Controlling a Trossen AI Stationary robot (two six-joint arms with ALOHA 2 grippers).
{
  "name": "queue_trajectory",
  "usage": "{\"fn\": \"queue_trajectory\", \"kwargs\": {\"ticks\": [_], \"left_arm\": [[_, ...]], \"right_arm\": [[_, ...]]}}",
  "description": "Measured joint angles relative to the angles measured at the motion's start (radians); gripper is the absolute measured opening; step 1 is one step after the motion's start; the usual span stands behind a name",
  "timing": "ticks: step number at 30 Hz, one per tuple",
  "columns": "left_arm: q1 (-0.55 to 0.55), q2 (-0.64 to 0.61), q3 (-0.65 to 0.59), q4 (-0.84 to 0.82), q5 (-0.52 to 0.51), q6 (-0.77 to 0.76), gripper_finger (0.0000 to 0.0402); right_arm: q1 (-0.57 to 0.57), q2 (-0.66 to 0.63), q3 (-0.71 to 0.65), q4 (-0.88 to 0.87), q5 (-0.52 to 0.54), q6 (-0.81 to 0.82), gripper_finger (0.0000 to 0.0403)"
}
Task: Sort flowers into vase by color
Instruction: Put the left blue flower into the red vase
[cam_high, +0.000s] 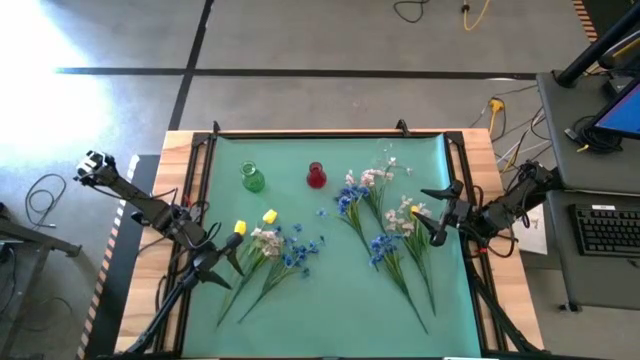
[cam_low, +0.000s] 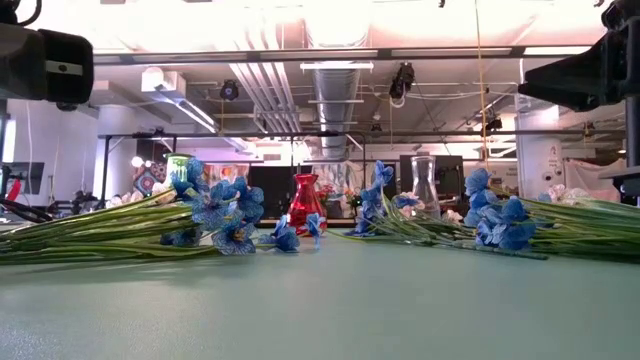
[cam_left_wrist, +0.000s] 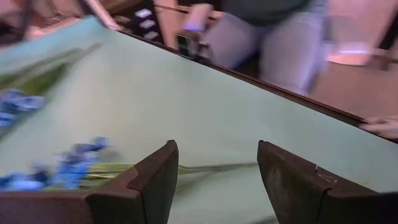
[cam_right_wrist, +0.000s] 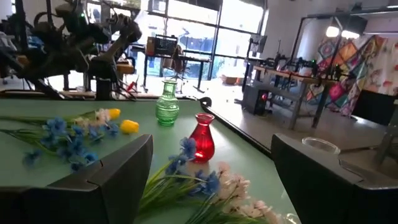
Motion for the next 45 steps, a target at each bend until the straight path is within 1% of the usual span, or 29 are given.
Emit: {"fn": "queue_trajectory", "kwargs": {"ticks": [2,3,7,9,13,16,18,19,20,22,24,25,26,27,29,31,33,35,38,41,45], "left_arm": [[0.0,0.0,0.0,0.024,-0.055,0.001,0.0205],[0.001,0.0,0.0,0.036,-0.082,0.001,0.0205],[0.001,0.0,0.0,0.152,-0.207,-0.001,0.0205],[0.001,0.0,0.0,0.219,-0.243,-0.001,0.0205],[0.001,0.0,0.0,0.365,-0.262,-0.002,0.0205],[0.001,0.002,0.0,0.468,-0.263,0.001,0.0205],[0.001,0.012,0.0,0.573,-0.273,-0.055,0.0205],[0.002,0.014,0.001,0.609,-0.303,-0.085,0.0205],[0.002,0.016,0.005,0.612,-0.358,-0.129,0.0205],[0.003,0.031,0.026,0.566,-0.519,-0.258,0.0205],[0.004,0.053,0.048,0.467,-0.663,-0.436,0.0205],[0.004,0.064,0.059,0.407,-0.707,-0.537,0.0205],[0.003,0.074,0.071,0.35,-0.731,-0.641,0.0205],[0.003,0.083,0.088,0.295,-0.734,-0.749,0.0205],[0.003,0.108,0.123,0.199,-0.716,-0.957,0.0205],[0.002,0.144,0.148,0.125,-0.707,-1.111,0.0205],[0.003,0.187,0.17,0.12,-0.709,-1.151,0.0205],[0.003,0.23,0.195,0.134,-0.715,-1.131,0.0205],[0.003,0.308,0.23,0.155,-0.755,-1.094,0.0205],[0.003,0.383,0.288,0.169,-0.765,-1.095,0.0205],[0.012,0.492,0.389,0.133,-0.806,-1.109,0.0205]], "right_arm": [[0.0,0.0,0.0,0.0,-0.004,0.036,0.032],[0.0,0.0,0.0,0.0,-0.014,0.087,0.032],[0.0,0.0,0.0,0.001,-0.037,0.382,0.032],[-0.002,0.0,0.0,0.017,-0.034,0.469,0.032],[-0.006,0.0,0.0,0.113,-0.035,0.49,0.032],[-0.006,0.0,0.0,0.179,-0.059,0.494,0.032],[-0.006,0.0,0.0,0.202,-0.086,0.491,0.032],[-0.006,0.0,0.0,0.205,-0.096,0.491,0.032],[-0.006,0.0,0.0,0.204,-0.103,0.495,0.032],[-0.006,0.0,0.0,0.204,-0.112,0.497,0.032],[-0.006,0.0,0.0,0.211,-0.112,0.497,0.032],[-0.006,0.0,0.0,0.218,-0.112,0.496,0.032],[-0.006,0.0,0.0,0.223,-0.112,0.495,0.032],[-0.006,0.0,0.0,0.227,-0.112,0.495,0.032],[-0.006,0.0,0.0,0.225,-0.112,0.495,0.032],[-0.006,0.0,0.0,0.225,-0.112,0.489,0.032],[-0.006,0.0,0.0,0.225,-0.112,0.475,0.032],[-0.006,0.0,0.0,0.226,-0.112,0.463,0.032],[-0.006,0.0,0.0,0.226,-0.112,0.456,0.032],[-0.006,0.0,0.0,0.225,-0.112,0.468,0.032],[-0.006,0.0,0.0,0.225,-0.112,0.499,0.032]]}}
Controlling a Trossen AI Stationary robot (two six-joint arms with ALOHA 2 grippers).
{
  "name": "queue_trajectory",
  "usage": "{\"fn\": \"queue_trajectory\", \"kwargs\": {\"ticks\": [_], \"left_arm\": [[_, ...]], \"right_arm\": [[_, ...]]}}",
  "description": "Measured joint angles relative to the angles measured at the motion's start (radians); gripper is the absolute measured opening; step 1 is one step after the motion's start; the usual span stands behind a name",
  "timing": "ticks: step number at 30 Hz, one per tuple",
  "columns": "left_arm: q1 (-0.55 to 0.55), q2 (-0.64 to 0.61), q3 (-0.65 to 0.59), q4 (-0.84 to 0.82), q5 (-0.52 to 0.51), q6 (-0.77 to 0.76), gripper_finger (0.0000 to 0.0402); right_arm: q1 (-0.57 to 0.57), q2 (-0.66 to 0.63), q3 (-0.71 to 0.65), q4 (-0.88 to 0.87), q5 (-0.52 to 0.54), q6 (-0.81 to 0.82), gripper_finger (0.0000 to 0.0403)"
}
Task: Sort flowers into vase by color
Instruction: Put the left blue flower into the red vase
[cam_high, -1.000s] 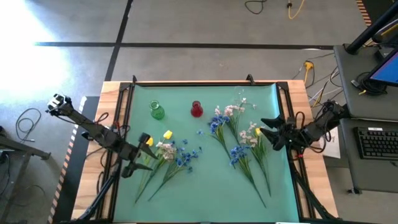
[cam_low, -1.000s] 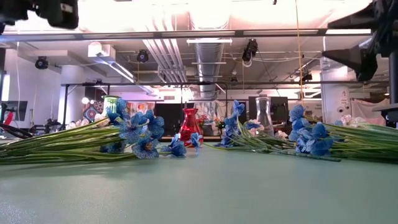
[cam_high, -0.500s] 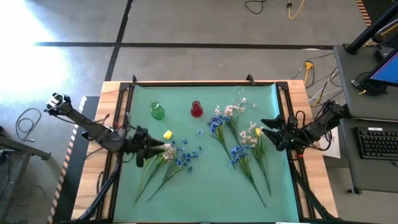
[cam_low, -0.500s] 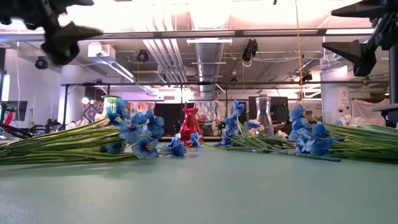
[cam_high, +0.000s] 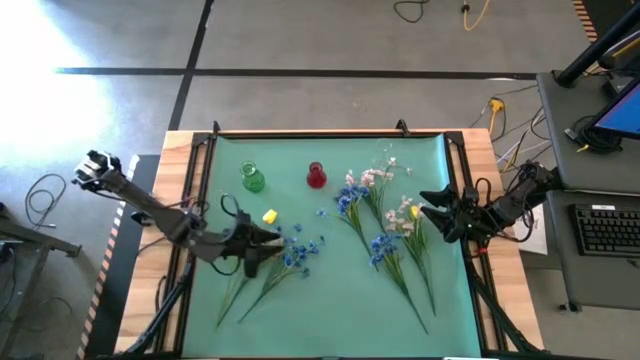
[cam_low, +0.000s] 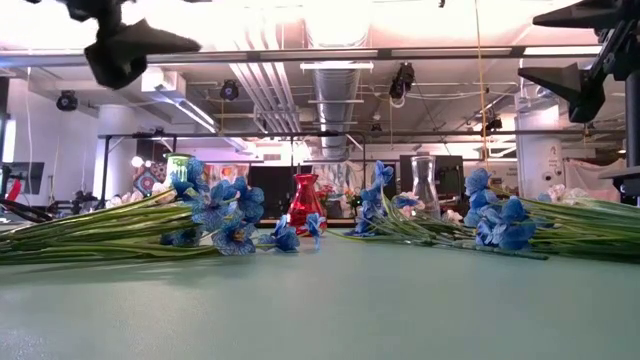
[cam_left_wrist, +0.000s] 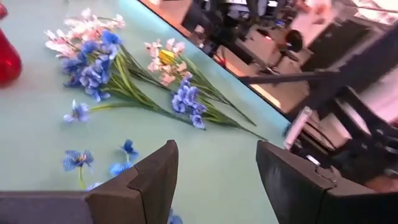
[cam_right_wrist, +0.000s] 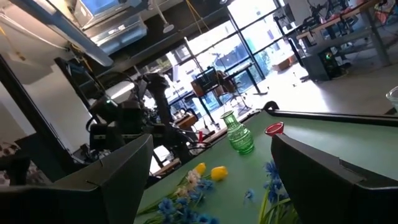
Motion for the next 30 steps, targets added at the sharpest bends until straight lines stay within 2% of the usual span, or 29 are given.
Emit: {"fn": "queue_trajectory", "kwargs": {"ticks": [3,7,12,17,20,30], "left_arm": [[0.013,0.07,0.11,-0.136,-0.003,-0.128,0.0205],[0.018,0.168,0.295,-0.476,0.065,-0.271,0.0205],[0.018,0.327,0.531,-0.882,0.146,-0.382,0.0205],[0.022,0.483,0.72,-1.172,0.26,-0.41,0.02],[0.022,0.556,0.759,-1.241,0.315,-0.411,0.0182],[0.022,0.695,0.753,-1.244,0.471,-0.414,0.0077]], "right_arm": [[0.0,0.0,0.0,0.0,0.0,0.007,0.032],[0.0,0.0,0.0,0.0,0.0,0.007,0.032],[0.0,0.0,0.0,0.001,0.0,0.009,0.032],[0.0,0.0,0.0,0.0,-0.001,0.047,0.032],[0.0,0.0,0.0,0.0,-0.004,0.067,0.032],[0.0,0.0,0.0,-0.005,-0.008,0.061,0.032]]}}
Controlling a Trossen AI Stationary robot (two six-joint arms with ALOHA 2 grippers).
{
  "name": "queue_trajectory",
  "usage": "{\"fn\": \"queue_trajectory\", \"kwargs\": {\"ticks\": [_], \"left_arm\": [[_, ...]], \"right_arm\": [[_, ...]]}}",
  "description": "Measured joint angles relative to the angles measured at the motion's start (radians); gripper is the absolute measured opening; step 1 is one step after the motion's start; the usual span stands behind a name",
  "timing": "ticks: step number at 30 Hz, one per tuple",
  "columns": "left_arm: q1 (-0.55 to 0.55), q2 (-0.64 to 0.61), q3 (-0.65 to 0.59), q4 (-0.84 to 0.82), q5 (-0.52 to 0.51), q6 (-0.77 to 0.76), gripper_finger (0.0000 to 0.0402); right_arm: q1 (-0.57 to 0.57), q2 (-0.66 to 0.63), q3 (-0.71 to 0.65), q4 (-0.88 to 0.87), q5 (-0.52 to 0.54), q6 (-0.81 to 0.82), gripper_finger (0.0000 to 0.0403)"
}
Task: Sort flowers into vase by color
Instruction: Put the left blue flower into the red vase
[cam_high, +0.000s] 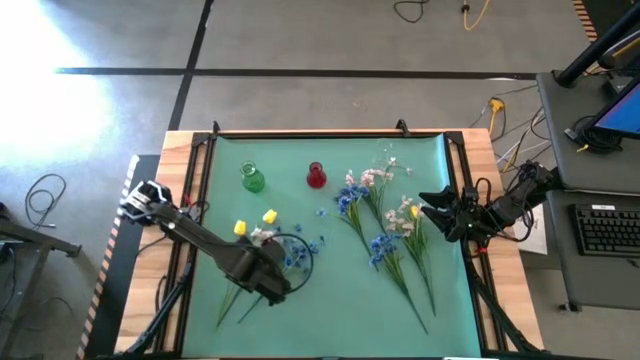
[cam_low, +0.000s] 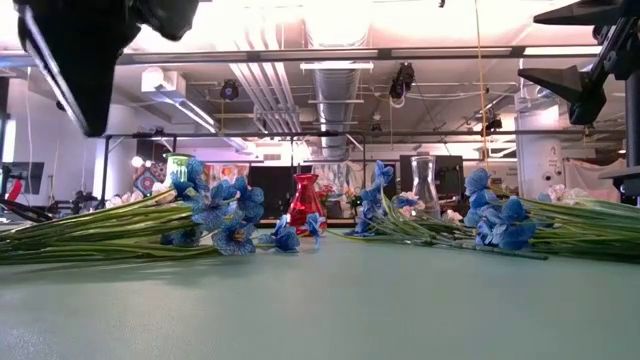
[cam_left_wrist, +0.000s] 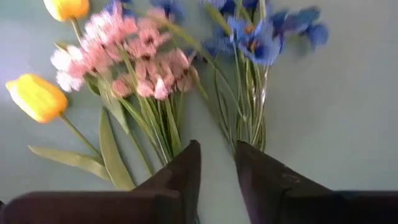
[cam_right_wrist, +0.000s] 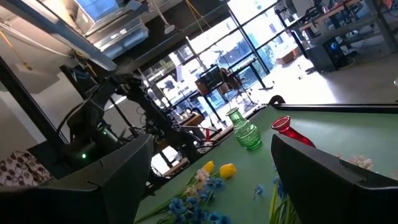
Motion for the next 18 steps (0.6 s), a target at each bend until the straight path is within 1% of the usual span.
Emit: {"fn": "queue_trajectory", "kwargs": {"ticks": [2,5,7,9,11,13,16,18], "left_arm": [[-0.003,0.008,0.0,0.014,0.019,-0.005,0.0056],[-0.011,0.008,-0.003,0.056,0.018,-0.029,0.0031],[-0.015,0.01,-0.007,0.054,0.0,-0.053,0.0026],[-0.019,0.012,-0.008,0.054,-0.015,-0.073,0.0028],[-0.022,0.018,-0.008,0.066,-0.02,-0.087,0.0042],[-0.022,0.029,-0.008,0.096,-0.023,-0.092,0.0065],[-0.022,0.056,-0.008,0.159,-0.028,-0.089,0.0112],[-0.022,0.083,-0.006,0.171,-0.032,-0.091,0.0149]], "right_arm": [[0.0,0.0,0.0,0.0,0.0,-0.001,0.032],[0.0,0.0,0.0,0.0,0.0,-0.001,0.032],[0.0,0.0,0.0,0.0,0.0,-0.001,0.032],[0.0,0.0,0.0,0.0,0.0,-0.001,0.032],[0.0,0.0,0.0,0.0,0.0,-0.001,0.032],[0.0,0.0,0.0,0.001,-0.005,0.007,0.032],[0.0,0.0,0.0,0.003,-0.038,0.024,0.032],[0.0,0.0,0.0,0.005,-0.067,0.025,0.032]]}}
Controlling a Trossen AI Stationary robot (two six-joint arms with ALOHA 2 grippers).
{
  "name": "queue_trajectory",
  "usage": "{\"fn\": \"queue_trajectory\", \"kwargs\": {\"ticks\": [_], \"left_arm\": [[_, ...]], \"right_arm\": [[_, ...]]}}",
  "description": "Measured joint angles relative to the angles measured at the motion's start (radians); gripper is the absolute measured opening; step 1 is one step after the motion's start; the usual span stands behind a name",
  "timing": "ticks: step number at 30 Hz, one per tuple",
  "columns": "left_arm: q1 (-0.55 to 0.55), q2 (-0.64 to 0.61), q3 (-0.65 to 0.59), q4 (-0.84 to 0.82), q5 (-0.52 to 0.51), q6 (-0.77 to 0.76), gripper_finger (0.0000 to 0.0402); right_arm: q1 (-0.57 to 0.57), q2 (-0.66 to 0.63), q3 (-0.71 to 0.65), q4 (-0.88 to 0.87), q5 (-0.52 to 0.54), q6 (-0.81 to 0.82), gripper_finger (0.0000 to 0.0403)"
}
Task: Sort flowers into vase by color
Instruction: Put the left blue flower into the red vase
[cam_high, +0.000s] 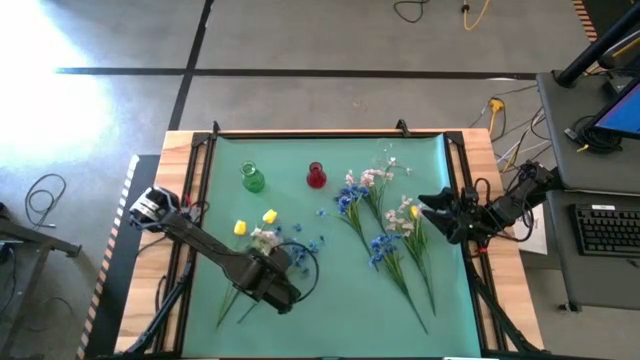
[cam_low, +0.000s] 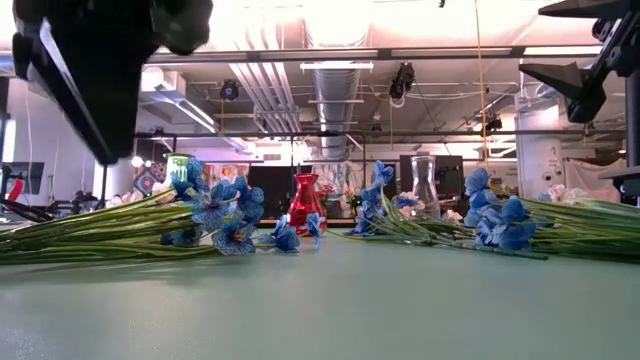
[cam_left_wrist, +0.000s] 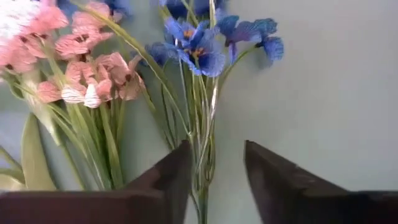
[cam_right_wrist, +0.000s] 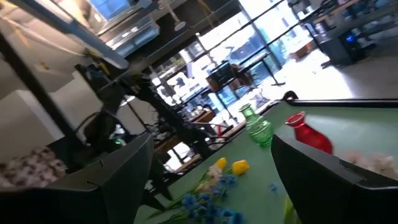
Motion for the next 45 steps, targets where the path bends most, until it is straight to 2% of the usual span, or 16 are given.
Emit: {"fn": "queue_trajectory", "kwargs": {"ticks": [4,7,10,15,19,23,34,40,45], "left_arm": [[0.0,0.06,0.001,-0.001,-0.007,-0.007,0.0219],[0.002,0.092,0.002,-0.012,-0.008,-0.012,0.0255],[0.002,0.116,0.006,-0.008,-0.01,-0.012,0.0271],[0.002,0.157,0.007,-0.009,-0.011,-0.011,0.0266],[0.002,0.187,0.007,-0.007,-0.011,-0.009,0.0241],[0.002,0.193,0.007,0.002,-0.011,-0.009,0.0198],[0.002,0.19,0.007,0.01,-0.007,-0.009,0.0016],[0.001,0.149,0.025,0.007,-0.007,0.018,0.0006],[0.002,0.109,0.099,0.003,-0.037,0.146,0.0001]], "right_arm": [[0.0,0.0,0.0,0.003,-0.012,0.017,0.032],[0.0,0.0,0.01,-0.019,-0.012,0.026,0.032],[0.0,0.0,0.03,-0.023,-0.012,0.024,0.032],[0.0,0.016,0.067,-0.041,-0.012,0.014,0.032],[0.0,0.032,0.092,-0.041,-0.005,0.014,0.032],[0.0,0.033,0.099,-0.038,0.005,0.016,0.032],[0.0,0.033,0.099,-0.031,0.023,0.018,0.032],[0.0,0.031,0.099,-0.03,0.023,0.019,0.032],[0.0,0.032,0.099,-0.03,0.023,0.019,0.032]]}}
